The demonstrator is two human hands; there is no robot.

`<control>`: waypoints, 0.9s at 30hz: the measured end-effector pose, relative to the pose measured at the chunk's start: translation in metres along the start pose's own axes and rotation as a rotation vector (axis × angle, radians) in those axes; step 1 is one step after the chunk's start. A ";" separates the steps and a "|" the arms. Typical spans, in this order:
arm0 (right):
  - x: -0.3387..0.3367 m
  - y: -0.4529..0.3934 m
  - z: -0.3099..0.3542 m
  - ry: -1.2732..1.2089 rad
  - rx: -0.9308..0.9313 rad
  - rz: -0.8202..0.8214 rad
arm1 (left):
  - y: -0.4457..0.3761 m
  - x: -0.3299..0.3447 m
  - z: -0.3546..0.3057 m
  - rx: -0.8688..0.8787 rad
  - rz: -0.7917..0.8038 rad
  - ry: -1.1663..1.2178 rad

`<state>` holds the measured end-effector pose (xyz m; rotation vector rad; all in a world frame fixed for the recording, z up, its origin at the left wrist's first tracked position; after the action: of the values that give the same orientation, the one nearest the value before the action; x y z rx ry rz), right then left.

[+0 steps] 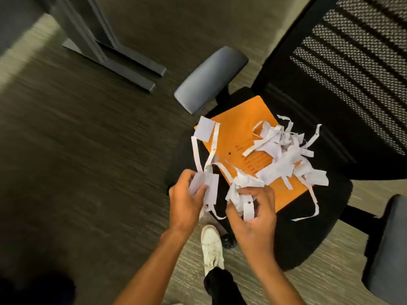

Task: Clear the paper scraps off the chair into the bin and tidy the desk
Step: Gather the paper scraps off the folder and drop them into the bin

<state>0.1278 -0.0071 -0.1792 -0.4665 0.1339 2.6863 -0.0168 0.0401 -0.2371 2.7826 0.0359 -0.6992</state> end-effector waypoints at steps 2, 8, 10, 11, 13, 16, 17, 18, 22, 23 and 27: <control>0.023 0.017 0.006 0.008 -0.020 0.077 | 0.013 -0.027 0.019 -0.032 -0.039 0.021; 0.100 0.086 0.020 0.043 -0.069 0.345 | 0.057 -0.116 0.090 -0.147 -0.179 0.044; 0.126 0.113 0.018 0.054 -0.073 0.431 | 0.077 -0.144 0.117 -0.194 -0.220 0.029; 0.133 0.123 0.015 0.064 -0.078 0.460 | 0.084 -0.152 0.127 -0.209 -0.224 0.027; 0.158 0.151 0.013 0.093 -0.094 0.549 | 0.108 -0.177 0.154 -0.255 -0.263 0.052; 0.195 0.197 0.011 0.132 -0.086 0.696 | 0.150 -0.214 0.195 -0.320 -0.341 0.066; 0.205 0.210 0.010 0.149 -0.075 0.732 | 0.163 -0.224 0.206 -0.329 -0.359 0.065; 0.217 0.225 0.010 0.164 -0.060 0.769 | 0.178 -0.236 0.217 -0.336 -0.383 0.062; 0.262 0.282 0.016 0.182 -0.026 0.875 | 0.231 -0.279 0.259 -0.465 -0.512 0.057; 0.273 0.297 0.018 0.180 -0.026 0.893 | 0.244 -0.290 0.268 -0.499 -0.537 0.062; 0.315 0.359 0.026 0.199 -0.016 0.997 | 0.293 -0.331 0.305 -0.648 -0.624 0.087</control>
<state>-0.2981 -0.2108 -0.2544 -0.8411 0.5204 3.5903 -0.4236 -0.3095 -0.2665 2.1457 0.9898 -0.5538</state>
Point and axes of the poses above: each hand's wrist, its own y-axis away from the middle knuckle, its own x-axis out of the palm, z = x × y, the point moved 2 cm from there along -y, towards the middle knuckle, and after that the axes turned 3 degrees about -y, right-handed, at the moved point
